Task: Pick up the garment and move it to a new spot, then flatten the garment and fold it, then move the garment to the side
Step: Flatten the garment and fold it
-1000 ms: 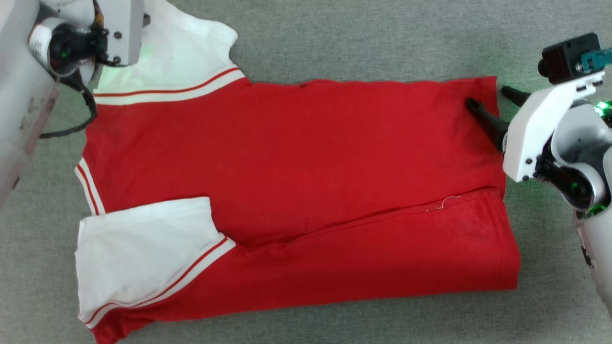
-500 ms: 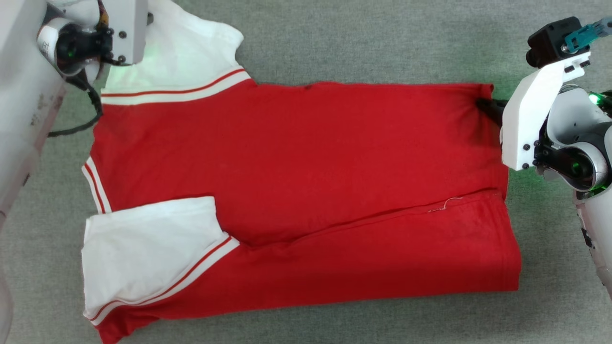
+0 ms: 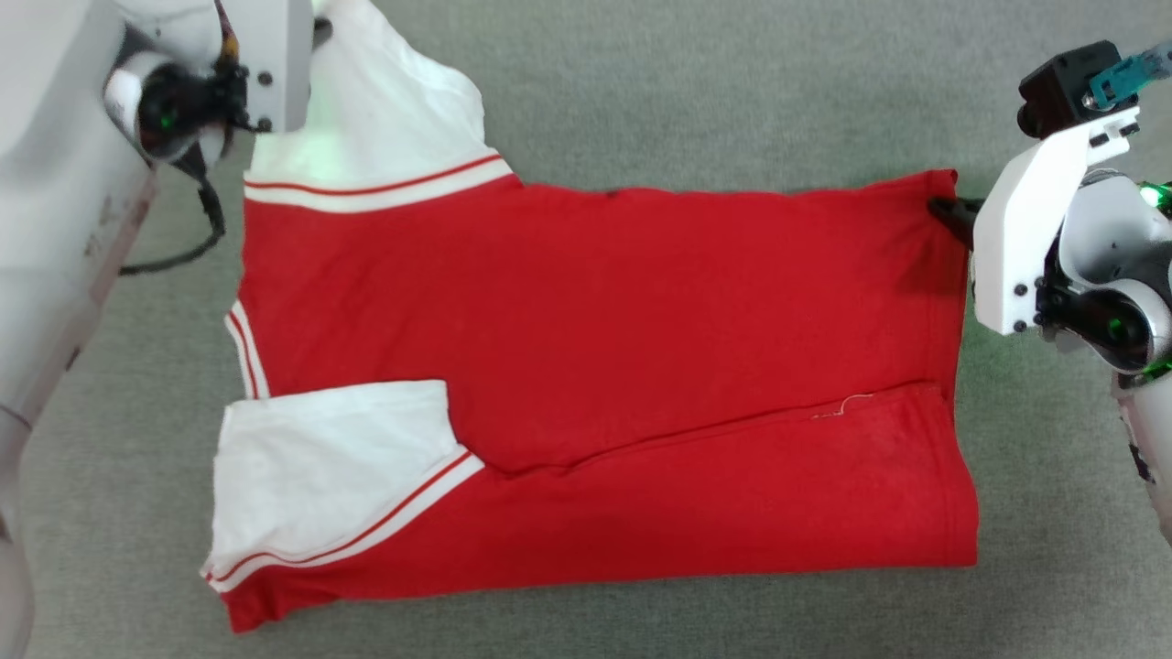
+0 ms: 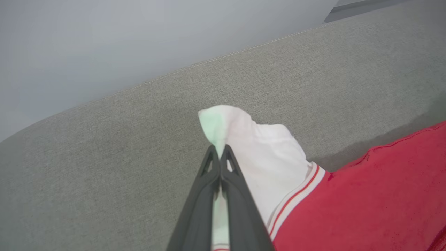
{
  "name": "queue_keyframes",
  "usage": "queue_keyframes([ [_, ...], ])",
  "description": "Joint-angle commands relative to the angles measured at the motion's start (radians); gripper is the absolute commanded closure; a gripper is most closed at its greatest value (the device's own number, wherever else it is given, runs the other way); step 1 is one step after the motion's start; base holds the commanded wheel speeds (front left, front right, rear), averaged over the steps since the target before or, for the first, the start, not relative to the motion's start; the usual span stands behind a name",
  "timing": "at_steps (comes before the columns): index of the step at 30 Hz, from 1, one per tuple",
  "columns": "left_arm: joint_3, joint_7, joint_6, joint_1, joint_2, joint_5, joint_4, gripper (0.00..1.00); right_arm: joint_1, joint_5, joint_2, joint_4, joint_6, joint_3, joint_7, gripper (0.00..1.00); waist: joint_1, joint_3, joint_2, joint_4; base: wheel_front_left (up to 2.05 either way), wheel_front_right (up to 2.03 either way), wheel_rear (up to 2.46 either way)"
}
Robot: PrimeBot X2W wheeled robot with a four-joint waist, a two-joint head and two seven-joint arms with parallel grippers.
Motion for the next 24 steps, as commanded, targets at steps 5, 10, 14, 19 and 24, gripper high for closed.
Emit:
queue_keyframes([
  [5, -0.019, -0.014, -0.002, 0.066, 0.04, -0.028, -0.077, 1.0, 0.07, 0.044, -0.057, -0.052, -0.001, 0.025, -0.019, 1.0, 0.0, -0.117, 0.0, 0.052, 0.0, 0.0, 0.0],
  [10, -0.035, -0.016, -0.002, 0.144, 0.105, -0.047, -0.172, 1.0, 0.178, 0.082, -0.129, -0.125, -0.001, 0.021, -0.023, 1.0, 0.0, -0.187, 0.0, 0.085, 0.0, 0.0, 0.0],
  [14, -0.049, -0.005, 0.025, 0.232, 0.169, -0.063, -0.277, 1.0, 0.291, 0.109, -0.167, -0.193, -0.001, -0.006, -0.014, 1.0, 0.0, -0.231, 0.0, 0.107, 0.0, 0.0, 0.0],
  [19, -0.069, 0.006, 0.11, 0.371, 0.256, -0.097, -0.468, 1.0, 0.443, 0.134, -0.178, -0.282, -0.001, -0.062, 0.017, 1.0, 0.0, -0.265, 0.0, 0.128, 0.0, 0.0, 0.0],
  [24, -0.082, 0.004, 0.211, 0.508, 0.327, -0.15, -0.647, 1.0, 0.571, 0.139, -0.15, -0.346, -0.001, -0.113, 0.051, 1.0, 0.0, -0.275, 0.0, 0.138, 0.0, 0.0, 0.0],
])
